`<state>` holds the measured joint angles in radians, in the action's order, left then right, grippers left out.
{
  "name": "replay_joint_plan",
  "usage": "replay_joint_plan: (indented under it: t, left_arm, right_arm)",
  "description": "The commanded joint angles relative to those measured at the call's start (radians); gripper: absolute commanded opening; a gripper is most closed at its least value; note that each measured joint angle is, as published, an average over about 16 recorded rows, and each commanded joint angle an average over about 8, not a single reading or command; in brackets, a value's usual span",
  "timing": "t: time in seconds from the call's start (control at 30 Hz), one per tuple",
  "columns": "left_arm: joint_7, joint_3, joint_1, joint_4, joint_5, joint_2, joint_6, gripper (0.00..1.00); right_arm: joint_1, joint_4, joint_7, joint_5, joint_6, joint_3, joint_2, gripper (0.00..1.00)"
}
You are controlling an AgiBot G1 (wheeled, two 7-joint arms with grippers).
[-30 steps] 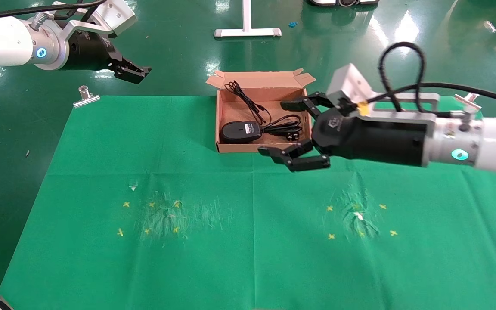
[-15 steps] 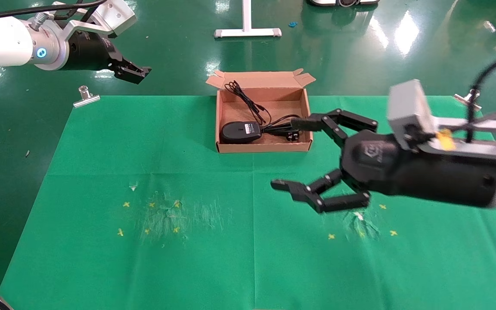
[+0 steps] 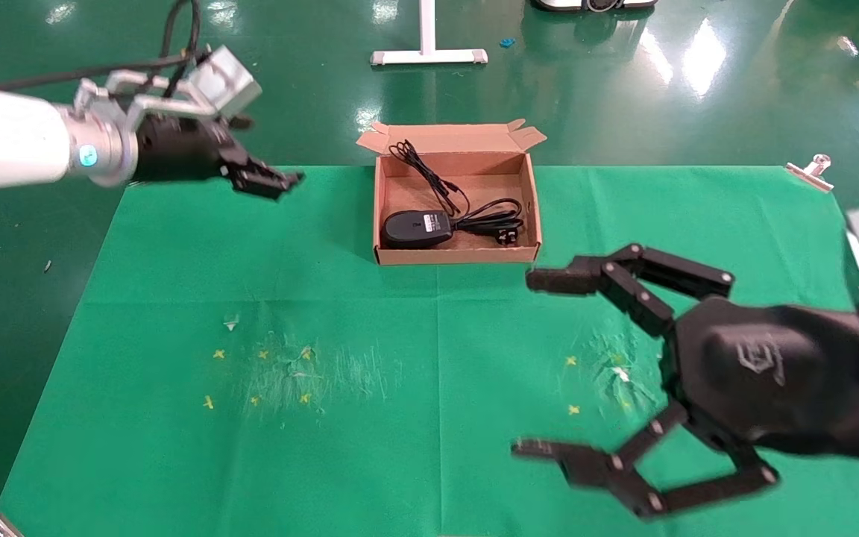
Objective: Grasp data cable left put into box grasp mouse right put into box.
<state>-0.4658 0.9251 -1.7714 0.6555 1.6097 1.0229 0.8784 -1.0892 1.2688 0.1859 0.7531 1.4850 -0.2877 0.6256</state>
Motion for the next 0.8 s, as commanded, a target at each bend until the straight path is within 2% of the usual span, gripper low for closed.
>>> replay_joint_plan:
  t: [0.03, 0.8]
  left_arm:
    - [0.011, -0.026, 0.028, 0.026, -0.036, -0.017, 0.025, 1.0]
    - [0.141, -0.328, 0.354, 0.32, -0.447, -0.209, 0.314, 1.0]
  right_arm:
    - [0.014, 0.015, 0.001, -0.022, 0.011, 0.008, -0.014, 1.0]
    - [0.014, 0.014, 0.0, -0.024, 0.01, 0.006, -0.015, 1.0]
